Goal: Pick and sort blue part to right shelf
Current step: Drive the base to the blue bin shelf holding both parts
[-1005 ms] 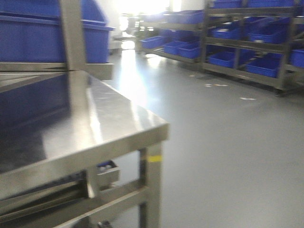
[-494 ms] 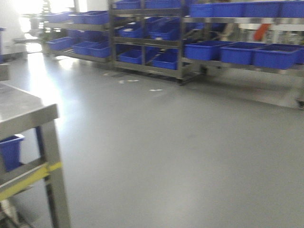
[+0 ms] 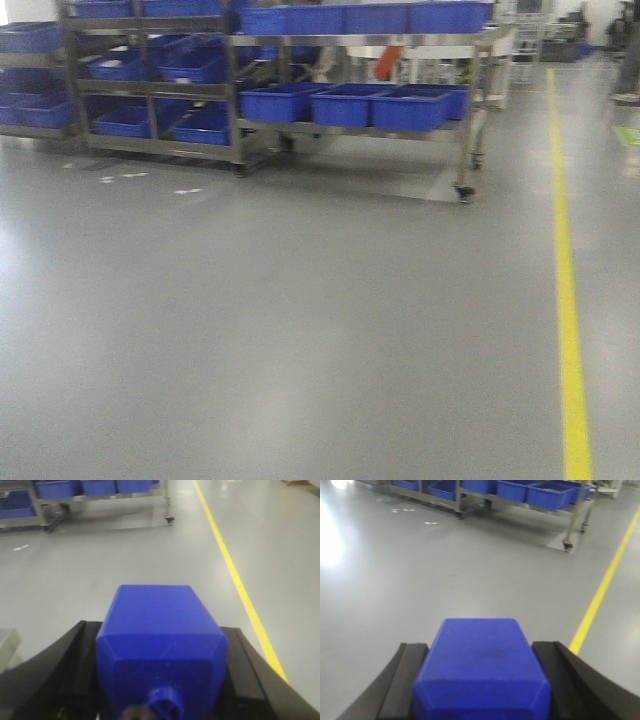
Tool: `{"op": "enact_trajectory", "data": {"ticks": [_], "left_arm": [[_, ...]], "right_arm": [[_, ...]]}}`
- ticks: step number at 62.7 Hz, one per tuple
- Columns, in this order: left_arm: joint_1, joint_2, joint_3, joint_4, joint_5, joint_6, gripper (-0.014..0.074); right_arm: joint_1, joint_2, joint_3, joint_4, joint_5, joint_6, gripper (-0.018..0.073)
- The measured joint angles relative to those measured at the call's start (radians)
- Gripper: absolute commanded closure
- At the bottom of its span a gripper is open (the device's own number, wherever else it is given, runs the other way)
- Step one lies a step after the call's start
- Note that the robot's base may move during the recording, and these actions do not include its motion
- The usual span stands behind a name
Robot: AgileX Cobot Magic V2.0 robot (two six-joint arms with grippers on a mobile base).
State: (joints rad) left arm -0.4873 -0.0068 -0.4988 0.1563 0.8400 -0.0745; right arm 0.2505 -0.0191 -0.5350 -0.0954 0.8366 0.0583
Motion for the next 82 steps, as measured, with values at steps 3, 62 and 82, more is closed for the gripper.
{"op": "enact_trajectory", "data": {"ticks": [3, 62, 82], "left_arm": [[0.0, 0.0, 0.0, 0.0, 0.0, 0.0, 0.0302], [0.0, 0.0, 0.0, 0.0, 0.0, 0.0, 0.0302], [0.0, 0.0, 0.0, 0.0, 0.0, 0.0, 0.0302]], "right_arm": [[0.0, 0.0, 0.0, 0.0, 0.0, 0.0, 0.0263], [0.0, -0.002, 0.0, 0.0, 0.0, 0.0, 0.0263], [0.0, -0.002, 0.0, 0.0, 0.0, 0.0, 0.0263]]}}
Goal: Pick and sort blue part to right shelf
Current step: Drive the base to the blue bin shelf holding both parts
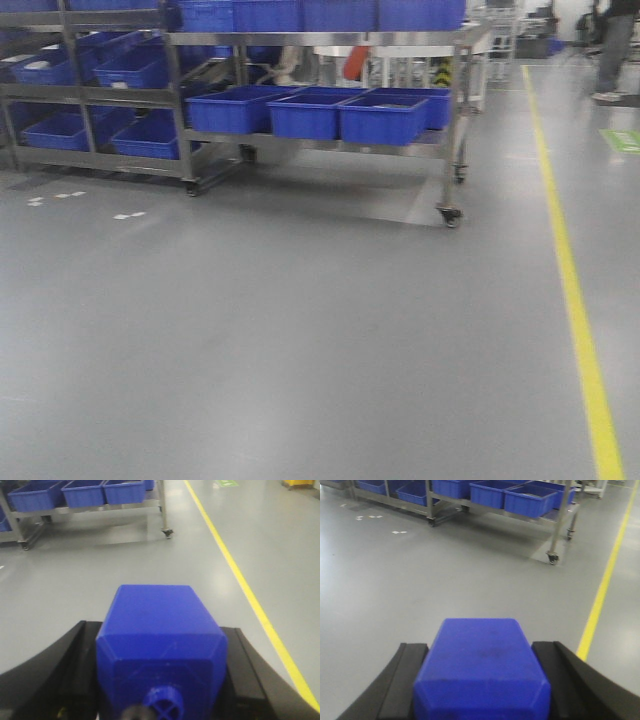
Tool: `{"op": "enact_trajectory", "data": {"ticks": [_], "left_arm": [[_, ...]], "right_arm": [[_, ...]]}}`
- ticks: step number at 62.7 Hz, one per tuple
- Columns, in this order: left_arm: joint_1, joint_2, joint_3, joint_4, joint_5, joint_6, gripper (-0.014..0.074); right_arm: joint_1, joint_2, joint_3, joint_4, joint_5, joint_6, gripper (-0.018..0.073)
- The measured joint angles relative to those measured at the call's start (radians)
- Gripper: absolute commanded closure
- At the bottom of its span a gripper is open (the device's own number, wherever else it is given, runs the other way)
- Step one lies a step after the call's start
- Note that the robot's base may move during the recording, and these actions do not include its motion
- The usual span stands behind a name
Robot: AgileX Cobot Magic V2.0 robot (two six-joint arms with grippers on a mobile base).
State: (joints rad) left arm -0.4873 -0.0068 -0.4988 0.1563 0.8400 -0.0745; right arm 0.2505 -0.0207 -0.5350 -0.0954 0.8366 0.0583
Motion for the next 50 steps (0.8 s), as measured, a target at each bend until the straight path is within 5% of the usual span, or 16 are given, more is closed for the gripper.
{"op": "enact_trajectory", "data": {"ticks": [50], "left_arm": [[0.0, 0.0, 0.0, 0.0, -0.002, 0.0, 0.0302]], "right_arm": [[0.0, 0.0, 0.0, 0.0, 0.0, 0.0, 0.0263]]}}
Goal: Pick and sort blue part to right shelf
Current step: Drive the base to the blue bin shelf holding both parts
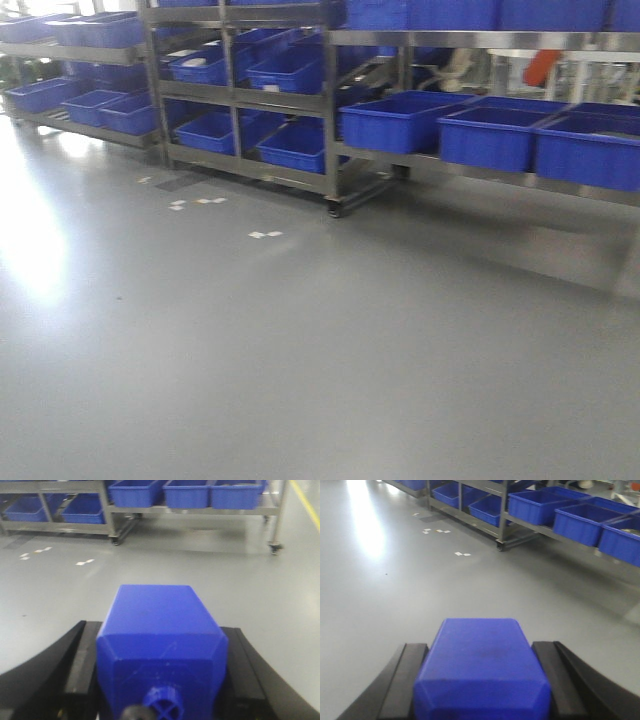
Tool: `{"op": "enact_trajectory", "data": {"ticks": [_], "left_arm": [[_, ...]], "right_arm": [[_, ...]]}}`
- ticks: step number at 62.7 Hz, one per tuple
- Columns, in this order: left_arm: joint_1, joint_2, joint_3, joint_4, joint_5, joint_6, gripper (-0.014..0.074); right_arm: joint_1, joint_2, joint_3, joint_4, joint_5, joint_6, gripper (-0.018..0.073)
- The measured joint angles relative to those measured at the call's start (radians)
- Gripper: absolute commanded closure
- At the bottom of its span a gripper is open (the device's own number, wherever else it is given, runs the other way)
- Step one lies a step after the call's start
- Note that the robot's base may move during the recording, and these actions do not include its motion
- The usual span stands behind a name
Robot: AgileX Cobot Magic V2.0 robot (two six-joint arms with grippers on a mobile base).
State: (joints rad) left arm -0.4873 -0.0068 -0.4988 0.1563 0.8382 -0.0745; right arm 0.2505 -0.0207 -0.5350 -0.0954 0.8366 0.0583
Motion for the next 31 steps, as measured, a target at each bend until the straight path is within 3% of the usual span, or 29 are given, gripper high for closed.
{"op": "enact_trajectory", "data": {"ticks": [31], "left_arm": [[0.0, 0.0, 0.0, -0.002, 0.0, 0.0, 0.0302]], "right_arm": [[0.0, 0.0, 0.0, 0.0, 0.0, 0.0, 0.0263]]}}
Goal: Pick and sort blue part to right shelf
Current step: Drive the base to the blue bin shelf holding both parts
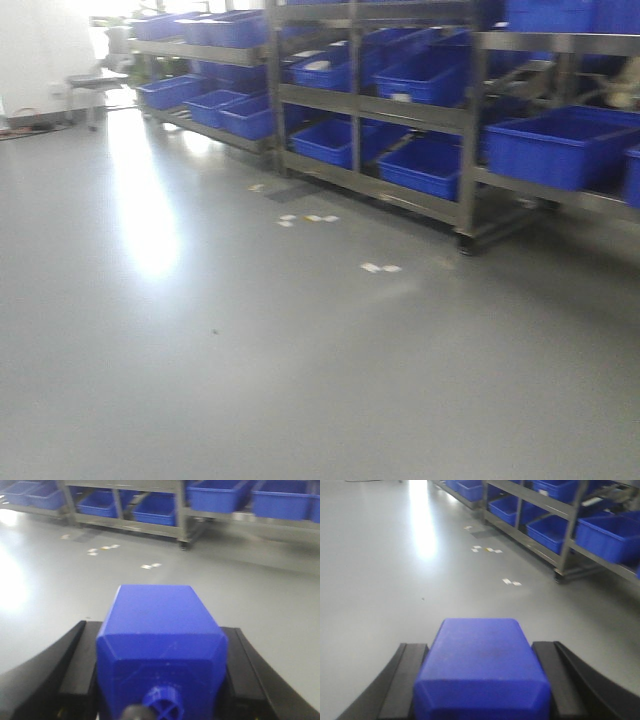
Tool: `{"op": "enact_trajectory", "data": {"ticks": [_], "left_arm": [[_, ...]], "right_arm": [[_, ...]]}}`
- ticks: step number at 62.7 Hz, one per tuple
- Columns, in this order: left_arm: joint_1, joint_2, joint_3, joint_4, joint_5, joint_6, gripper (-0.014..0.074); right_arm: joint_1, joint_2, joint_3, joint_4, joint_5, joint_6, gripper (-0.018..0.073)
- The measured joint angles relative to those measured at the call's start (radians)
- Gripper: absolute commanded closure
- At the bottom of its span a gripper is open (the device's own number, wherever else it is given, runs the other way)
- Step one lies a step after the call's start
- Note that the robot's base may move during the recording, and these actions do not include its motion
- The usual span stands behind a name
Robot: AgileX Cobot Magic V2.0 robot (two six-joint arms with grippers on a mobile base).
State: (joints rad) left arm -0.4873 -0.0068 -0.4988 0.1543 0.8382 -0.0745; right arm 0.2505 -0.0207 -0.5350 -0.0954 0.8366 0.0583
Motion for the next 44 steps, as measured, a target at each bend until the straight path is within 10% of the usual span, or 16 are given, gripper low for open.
{"op": "enact_trajectory", "data": {"ticks": [44], "left_arm": [[0.0, 0.0, 0.0, -0.004, 0.0, 0.0, 0.0302]], "right_arm": [[0.0, 0.0, 0.0, 0.0, 0.0, 0.0, 0.0263]]}}
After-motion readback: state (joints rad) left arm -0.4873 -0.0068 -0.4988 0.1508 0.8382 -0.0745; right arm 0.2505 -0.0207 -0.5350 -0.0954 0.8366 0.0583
